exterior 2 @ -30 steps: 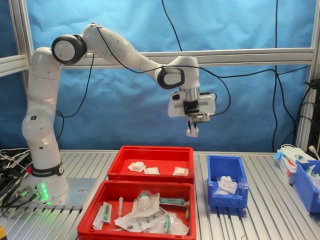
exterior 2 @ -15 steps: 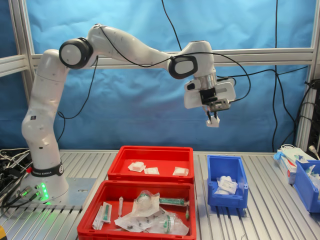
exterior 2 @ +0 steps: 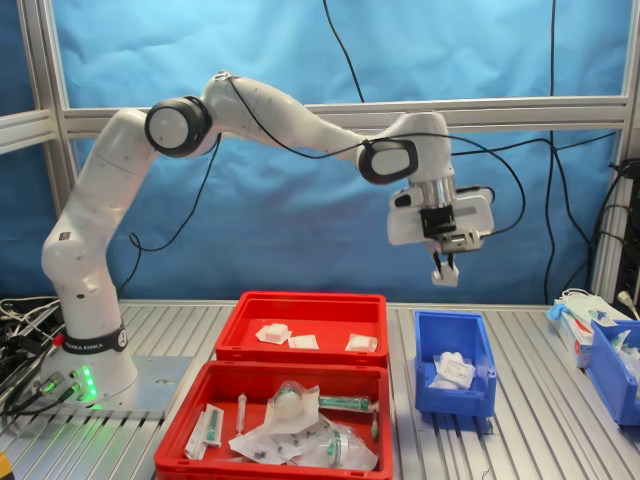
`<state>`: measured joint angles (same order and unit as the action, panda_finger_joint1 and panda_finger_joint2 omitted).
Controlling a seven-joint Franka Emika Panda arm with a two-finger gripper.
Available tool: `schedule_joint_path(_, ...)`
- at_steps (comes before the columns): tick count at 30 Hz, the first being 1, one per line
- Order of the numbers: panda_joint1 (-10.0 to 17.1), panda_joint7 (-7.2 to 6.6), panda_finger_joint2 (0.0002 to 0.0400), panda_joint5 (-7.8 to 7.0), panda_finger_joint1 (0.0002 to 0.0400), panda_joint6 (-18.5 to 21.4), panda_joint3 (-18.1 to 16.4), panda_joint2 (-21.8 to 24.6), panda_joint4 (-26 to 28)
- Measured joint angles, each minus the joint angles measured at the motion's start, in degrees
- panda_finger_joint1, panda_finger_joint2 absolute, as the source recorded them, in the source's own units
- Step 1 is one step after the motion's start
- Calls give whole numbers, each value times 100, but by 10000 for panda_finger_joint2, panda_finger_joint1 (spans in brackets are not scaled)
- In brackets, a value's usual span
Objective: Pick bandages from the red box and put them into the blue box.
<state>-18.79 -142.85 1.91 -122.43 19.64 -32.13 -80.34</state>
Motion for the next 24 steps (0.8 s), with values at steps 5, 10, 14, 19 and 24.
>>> schedule_joint_path(5,66,4,73,5,73,-9,107,-325,234)
schedule_joint_path(10,132,6,73,8,73,-18,266,-633,492)
schedule_joint_path(14,175,6,73,9,73,-19,355,-749,579)
schedule_joint_path(19,202,7,73,9,73,-19,425,-804,639)
schedule_joint_path(24,203,7,73,9,73,-19,451,-808,675)
